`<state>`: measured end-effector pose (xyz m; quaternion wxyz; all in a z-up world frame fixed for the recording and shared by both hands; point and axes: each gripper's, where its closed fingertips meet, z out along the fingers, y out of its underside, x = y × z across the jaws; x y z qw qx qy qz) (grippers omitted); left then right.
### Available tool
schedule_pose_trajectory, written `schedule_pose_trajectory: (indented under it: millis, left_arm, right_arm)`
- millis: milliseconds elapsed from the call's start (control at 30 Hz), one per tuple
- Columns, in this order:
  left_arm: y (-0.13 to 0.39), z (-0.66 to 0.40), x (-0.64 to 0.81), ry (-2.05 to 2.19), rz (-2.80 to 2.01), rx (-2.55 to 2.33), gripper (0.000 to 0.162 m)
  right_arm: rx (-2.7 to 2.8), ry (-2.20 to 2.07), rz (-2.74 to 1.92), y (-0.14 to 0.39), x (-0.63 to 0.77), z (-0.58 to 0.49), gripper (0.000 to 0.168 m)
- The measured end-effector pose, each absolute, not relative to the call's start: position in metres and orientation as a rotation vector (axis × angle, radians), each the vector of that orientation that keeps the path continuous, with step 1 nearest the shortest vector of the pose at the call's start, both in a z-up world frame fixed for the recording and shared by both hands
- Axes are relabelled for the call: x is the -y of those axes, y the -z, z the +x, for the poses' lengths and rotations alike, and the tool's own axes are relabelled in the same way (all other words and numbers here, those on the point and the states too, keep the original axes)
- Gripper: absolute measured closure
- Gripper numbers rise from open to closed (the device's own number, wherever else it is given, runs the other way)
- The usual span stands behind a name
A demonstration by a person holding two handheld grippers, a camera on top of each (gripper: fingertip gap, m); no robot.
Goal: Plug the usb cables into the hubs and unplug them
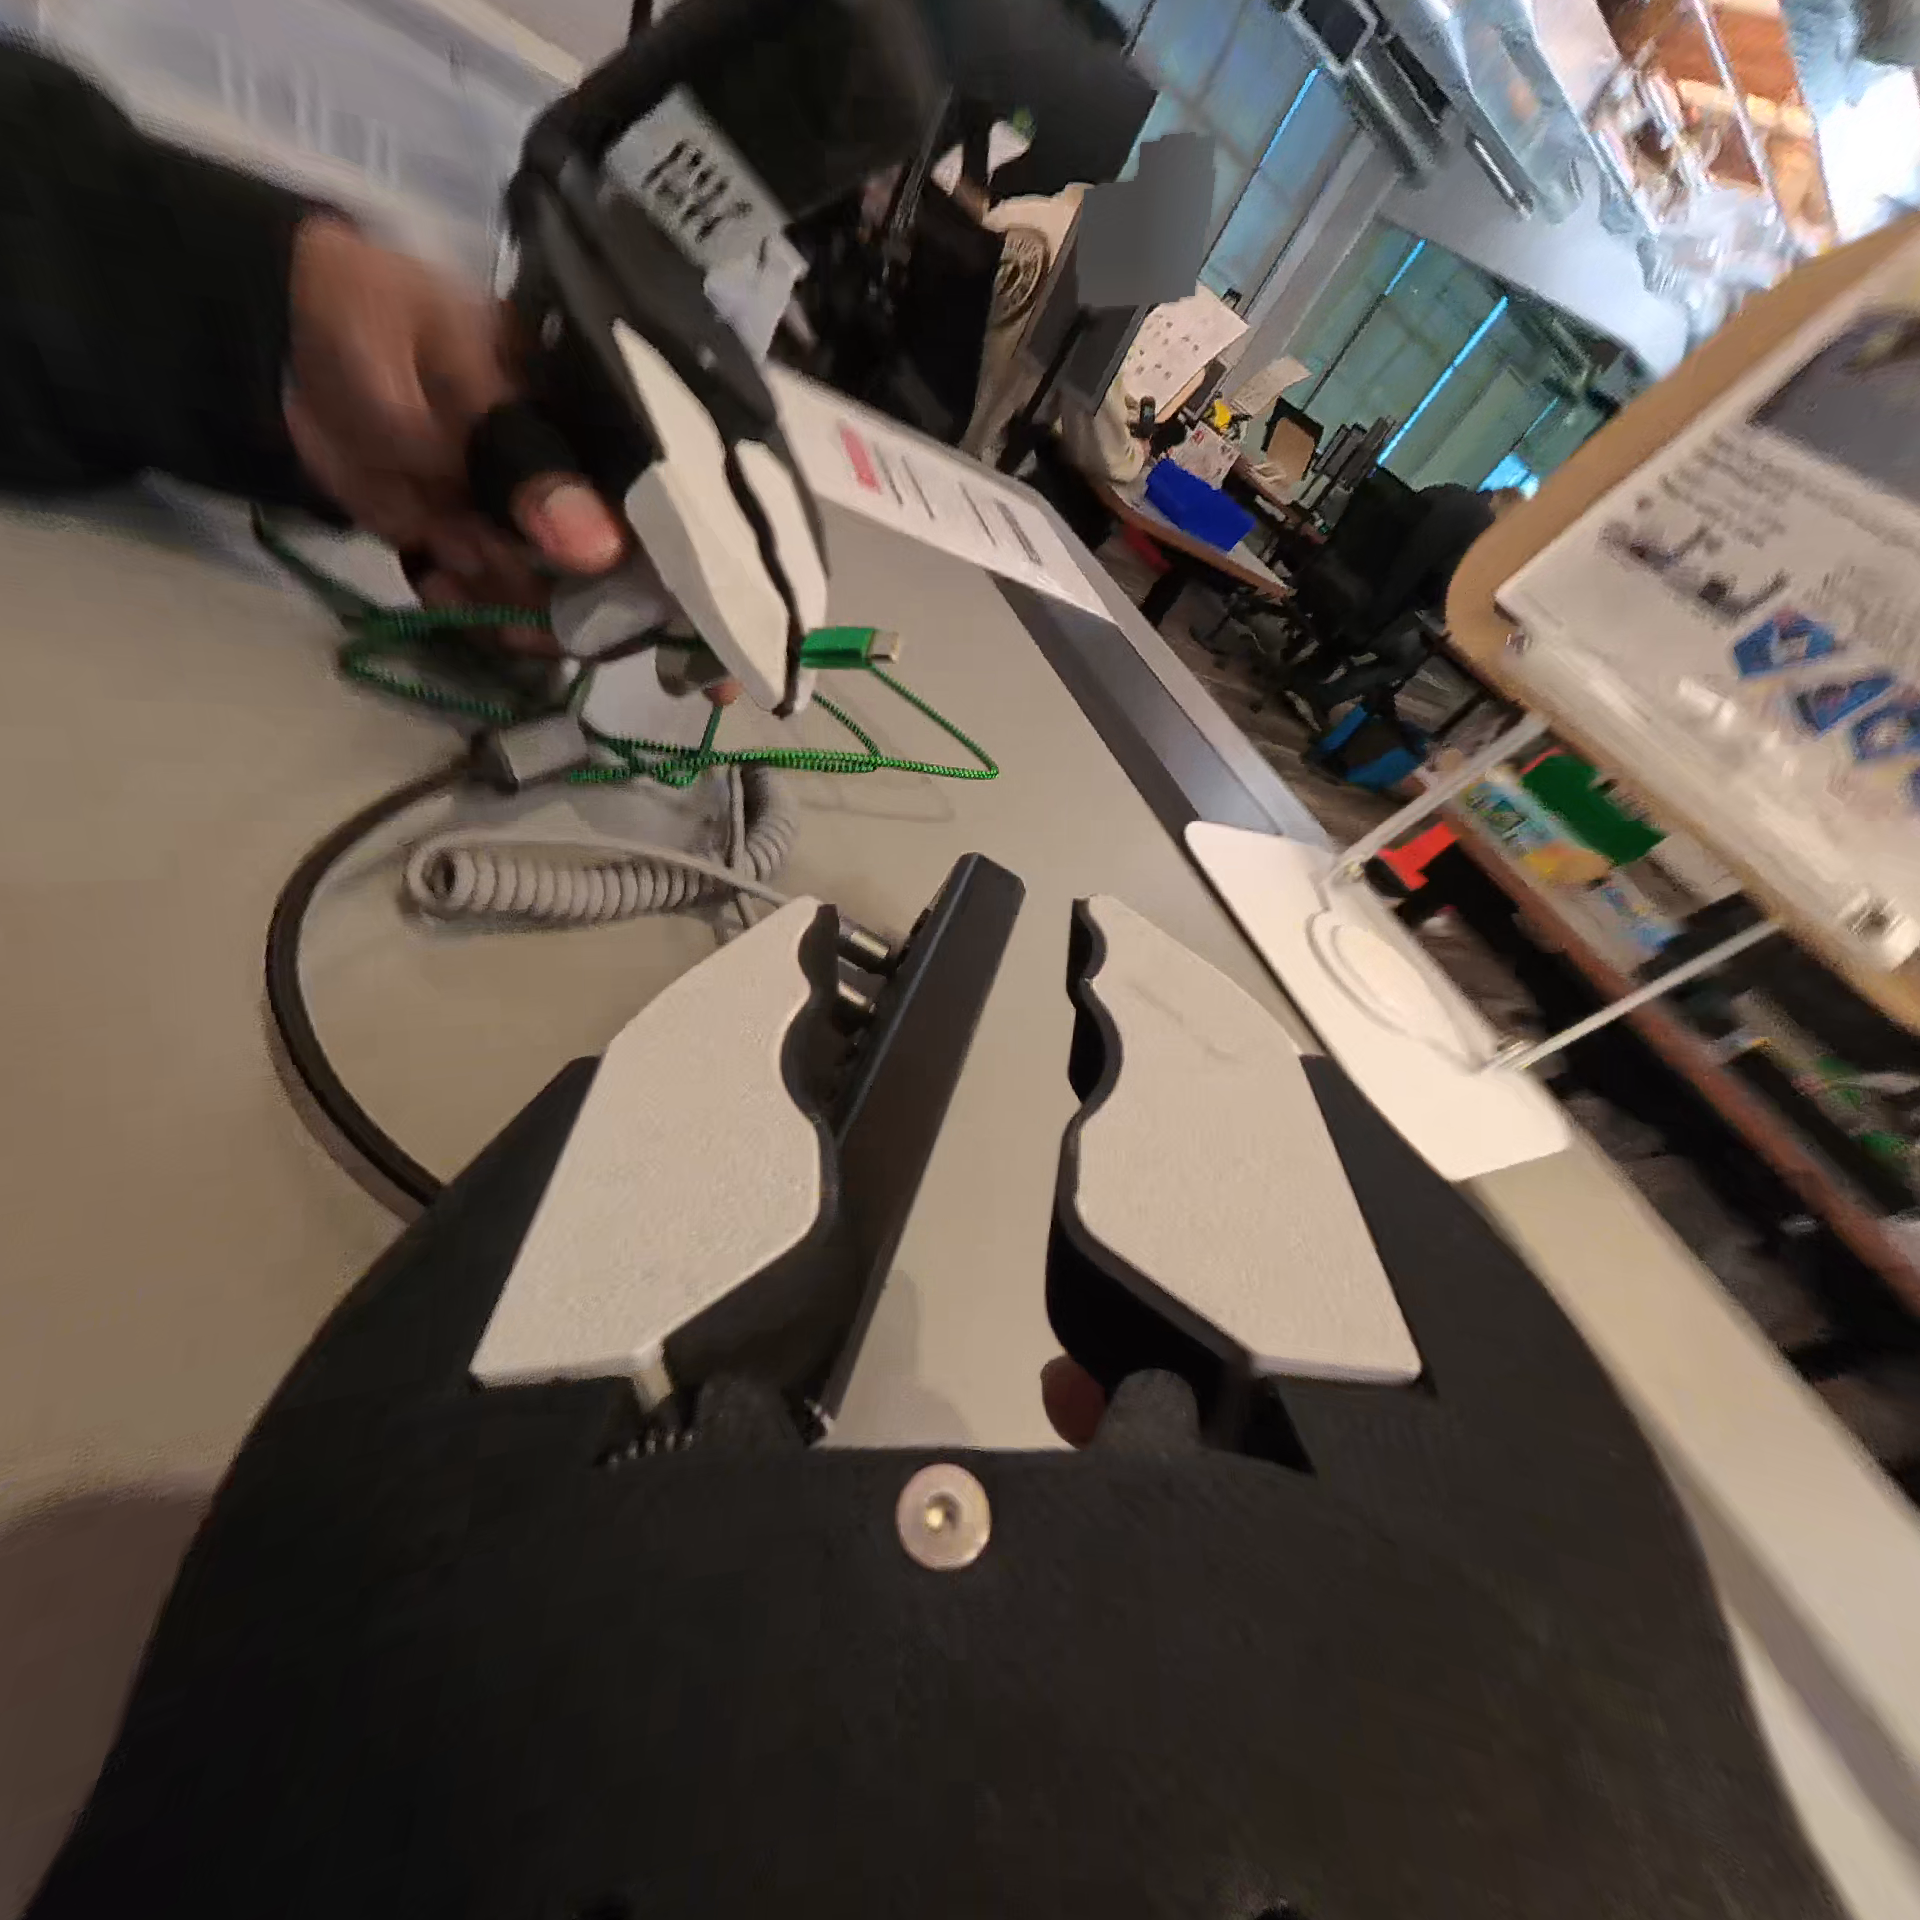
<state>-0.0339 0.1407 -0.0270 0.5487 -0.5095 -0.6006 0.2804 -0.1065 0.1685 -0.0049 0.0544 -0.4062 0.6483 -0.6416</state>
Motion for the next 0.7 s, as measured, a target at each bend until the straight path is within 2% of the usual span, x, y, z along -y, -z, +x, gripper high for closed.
schedule_pose_trajectory:
  millis: [100,467,700]
  left_arm:
    - [0.018,-0.028,-0.127,-0.705,-1.113,1.409,0.16]
    - [0.023,-0.027,-0.114,-0.845,-1.177,1.488,0.16]
    - [0.025,-0.031,-0.096,-0.974,-1.155,1.554,0.16]
  right_arm:
    - [-1.953,1.902,-1.033,0.005,-0.164,-0.119,0.127]
    - [-1.992,1.934,-0.952,0.001,-0.159,-0.12,0.131]
    - [-1.999,1.858,-0.79,0.004,-0.152,-0.131,0.127]
